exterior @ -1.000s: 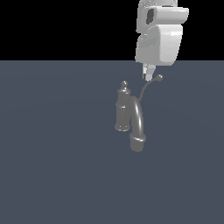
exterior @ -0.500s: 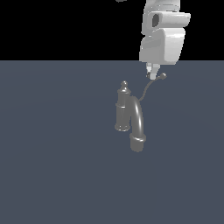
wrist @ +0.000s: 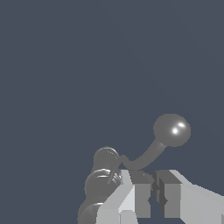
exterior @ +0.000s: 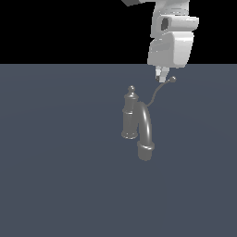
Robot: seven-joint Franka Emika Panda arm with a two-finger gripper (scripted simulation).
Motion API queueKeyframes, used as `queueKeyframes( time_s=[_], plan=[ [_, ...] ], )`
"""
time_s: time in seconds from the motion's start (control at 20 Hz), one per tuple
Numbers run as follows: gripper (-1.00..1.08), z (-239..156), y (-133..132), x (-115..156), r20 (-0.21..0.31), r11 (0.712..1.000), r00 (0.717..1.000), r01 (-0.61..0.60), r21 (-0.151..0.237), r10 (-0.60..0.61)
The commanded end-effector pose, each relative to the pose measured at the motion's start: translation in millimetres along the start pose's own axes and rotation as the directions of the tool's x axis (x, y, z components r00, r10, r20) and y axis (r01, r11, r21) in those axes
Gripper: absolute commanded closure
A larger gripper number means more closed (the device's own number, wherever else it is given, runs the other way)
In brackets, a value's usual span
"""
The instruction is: Turn on the faucet by rotating a designated handle.
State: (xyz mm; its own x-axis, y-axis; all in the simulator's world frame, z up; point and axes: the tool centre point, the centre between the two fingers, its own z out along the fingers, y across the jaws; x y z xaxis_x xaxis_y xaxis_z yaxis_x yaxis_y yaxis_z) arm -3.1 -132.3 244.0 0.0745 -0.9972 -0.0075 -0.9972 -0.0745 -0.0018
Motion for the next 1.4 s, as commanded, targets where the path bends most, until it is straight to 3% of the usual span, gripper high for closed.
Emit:
queueKeyframes(
  time_s=[0.0, 1.35],
  plan=[
    [1.08, 1, -7, 3, -0.001, 1.000, 1.000, -0.005, 0.000, 0.005],
    [1.08, 2, -78, 28, -0.007, 0.999, 0.999, -0.046, -0.001, 0.046]
  ],
)
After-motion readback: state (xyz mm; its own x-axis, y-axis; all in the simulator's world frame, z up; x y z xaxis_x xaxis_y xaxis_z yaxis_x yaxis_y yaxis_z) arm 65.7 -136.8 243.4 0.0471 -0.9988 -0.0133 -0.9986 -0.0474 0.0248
